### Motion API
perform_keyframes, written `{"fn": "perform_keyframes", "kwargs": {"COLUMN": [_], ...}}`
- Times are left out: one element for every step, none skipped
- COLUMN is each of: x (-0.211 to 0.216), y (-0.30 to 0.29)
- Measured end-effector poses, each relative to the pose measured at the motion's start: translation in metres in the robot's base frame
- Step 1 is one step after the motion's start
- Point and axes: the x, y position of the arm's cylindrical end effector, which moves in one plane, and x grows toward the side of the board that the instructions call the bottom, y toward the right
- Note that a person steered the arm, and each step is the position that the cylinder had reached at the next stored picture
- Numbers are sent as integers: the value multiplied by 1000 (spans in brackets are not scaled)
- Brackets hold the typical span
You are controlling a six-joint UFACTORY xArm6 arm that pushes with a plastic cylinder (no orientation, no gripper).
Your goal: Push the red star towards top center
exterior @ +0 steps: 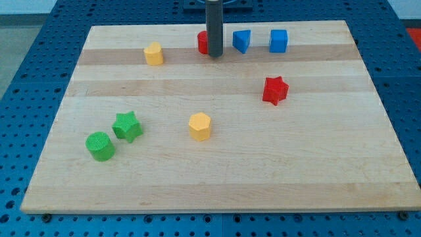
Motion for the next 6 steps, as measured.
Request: {"fn": "perform_keyframes", "kwargs": {"x": [8, 56, 117, 163, 94, 41], "y": [10, 107, 201, 157, 69, 57]}}
